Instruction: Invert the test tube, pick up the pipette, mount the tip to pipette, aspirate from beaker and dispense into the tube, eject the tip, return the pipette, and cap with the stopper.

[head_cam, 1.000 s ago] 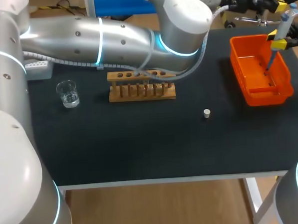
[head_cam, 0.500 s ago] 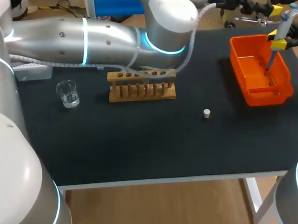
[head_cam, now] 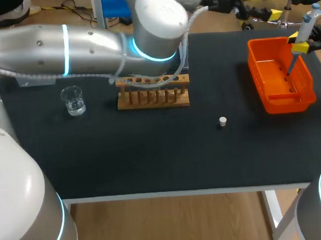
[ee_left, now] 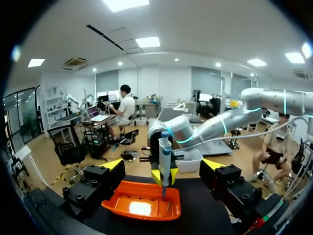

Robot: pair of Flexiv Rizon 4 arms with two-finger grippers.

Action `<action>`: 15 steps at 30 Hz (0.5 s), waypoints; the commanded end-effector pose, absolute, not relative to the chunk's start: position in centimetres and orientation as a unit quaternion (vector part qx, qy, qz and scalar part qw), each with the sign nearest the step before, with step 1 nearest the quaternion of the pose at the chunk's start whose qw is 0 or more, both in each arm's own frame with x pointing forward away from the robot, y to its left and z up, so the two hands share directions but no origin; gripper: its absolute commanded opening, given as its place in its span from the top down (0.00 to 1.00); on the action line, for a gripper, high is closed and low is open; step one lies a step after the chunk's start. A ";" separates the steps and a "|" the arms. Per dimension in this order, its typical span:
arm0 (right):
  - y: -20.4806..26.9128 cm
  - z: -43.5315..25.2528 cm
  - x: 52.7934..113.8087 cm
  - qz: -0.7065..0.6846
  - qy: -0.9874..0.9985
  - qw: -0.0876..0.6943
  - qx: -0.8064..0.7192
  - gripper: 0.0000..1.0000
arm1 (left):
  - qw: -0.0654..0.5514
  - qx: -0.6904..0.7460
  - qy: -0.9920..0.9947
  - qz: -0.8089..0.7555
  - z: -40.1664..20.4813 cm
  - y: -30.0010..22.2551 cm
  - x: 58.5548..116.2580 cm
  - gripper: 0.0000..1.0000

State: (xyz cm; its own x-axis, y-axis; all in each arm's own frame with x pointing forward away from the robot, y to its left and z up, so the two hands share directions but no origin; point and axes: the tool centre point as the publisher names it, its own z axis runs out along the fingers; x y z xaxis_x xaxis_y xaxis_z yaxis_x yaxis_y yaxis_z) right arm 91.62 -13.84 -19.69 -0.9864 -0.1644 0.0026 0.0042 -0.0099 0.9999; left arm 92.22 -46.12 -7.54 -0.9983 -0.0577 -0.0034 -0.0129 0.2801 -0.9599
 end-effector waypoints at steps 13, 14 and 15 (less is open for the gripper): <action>-14.0 -19.6 91.7 -0.707 -0.702 0.061 0.058 1.00 | 0.036 -0.046 0.776 -0.628 -10.4 -37.7 87.6 0.00; -14.0 -19.6 91.7 -0.707 -0.702 0.061 0.058 1.00 | 0.037 -0.047 0.776 -0.628 -10.6 -37.3 87.3 0.00; -14.0 -19.6 91.7 -0.707 -0.702 0.061 0.058 1.00 | 0.039 -0.046 0.775 -0.629 -10.7 -36.9 87.1 0.00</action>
State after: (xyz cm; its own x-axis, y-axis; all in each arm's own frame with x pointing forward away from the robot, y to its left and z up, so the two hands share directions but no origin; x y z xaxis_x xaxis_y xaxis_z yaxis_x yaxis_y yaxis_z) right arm 91.62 -13.83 -19.69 -0.9864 -0.1645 0.0025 0.0042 -0.0100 0.9999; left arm 88.41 -38.97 -10.29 -0.9946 -0.1041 0.0047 -0.0319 0.2613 -0.9647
